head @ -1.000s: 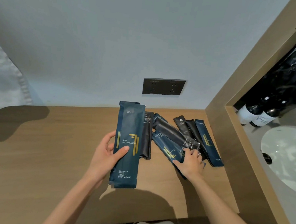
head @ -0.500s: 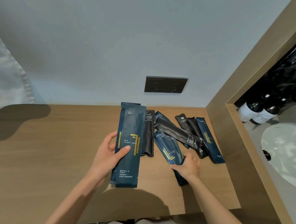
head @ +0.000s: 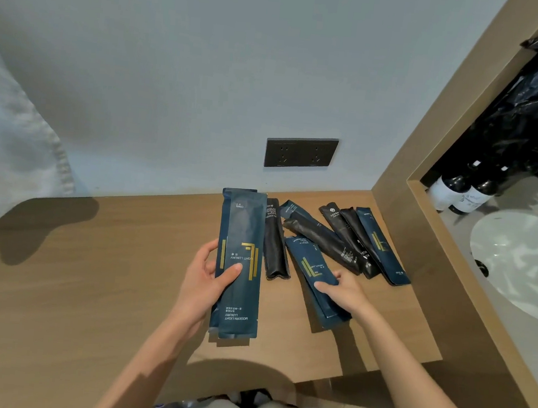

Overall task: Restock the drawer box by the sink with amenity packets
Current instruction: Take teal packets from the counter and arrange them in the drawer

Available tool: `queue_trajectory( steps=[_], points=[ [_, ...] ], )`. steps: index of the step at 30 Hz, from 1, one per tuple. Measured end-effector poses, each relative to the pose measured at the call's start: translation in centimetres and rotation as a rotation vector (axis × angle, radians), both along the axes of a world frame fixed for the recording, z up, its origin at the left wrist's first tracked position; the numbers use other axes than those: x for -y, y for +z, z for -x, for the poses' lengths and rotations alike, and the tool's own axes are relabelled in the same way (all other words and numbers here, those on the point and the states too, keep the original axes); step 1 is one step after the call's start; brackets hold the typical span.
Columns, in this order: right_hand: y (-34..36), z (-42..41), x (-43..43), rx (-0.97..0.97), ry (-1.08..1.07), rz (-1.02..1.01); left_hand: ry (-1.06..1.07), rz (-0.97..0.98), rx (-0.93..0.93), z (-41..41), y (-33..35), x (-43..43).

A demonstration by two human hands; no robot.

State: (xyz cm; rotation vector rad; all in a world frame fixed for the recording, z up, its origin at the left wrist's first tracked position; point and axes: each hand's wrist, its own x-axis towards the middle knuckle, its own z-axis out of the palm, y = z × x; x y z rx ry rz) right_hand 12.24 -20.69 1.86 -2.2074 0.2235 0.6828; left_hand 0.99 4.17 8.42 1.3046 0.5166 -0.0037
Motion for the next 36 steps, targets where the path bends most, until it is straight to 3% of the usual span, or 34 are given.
queue_trajectory(
  steps=[7,18,26,36],
  points=[
    [8.3,2.2,1.5,0.024,0.059,-0.124,-0.037,0.001,0.003,-0.2,0.9,0.7],
    [12.8,10.3,6.8,0.493,-0.298,-0.303,-0.318,-0.006,0.105,-0.6,4.3,8.1],
    [13.6,17.7,15.7,0.603,-0.541,-0.337,-0.560,-0.007,0.130,1.5,5.8,19.4],
    [13.9,27.4,34.0,0.654,-0.717,-0.331,-0.633,0.077,0.124,7.3,4.2,39.8]
  ],
)
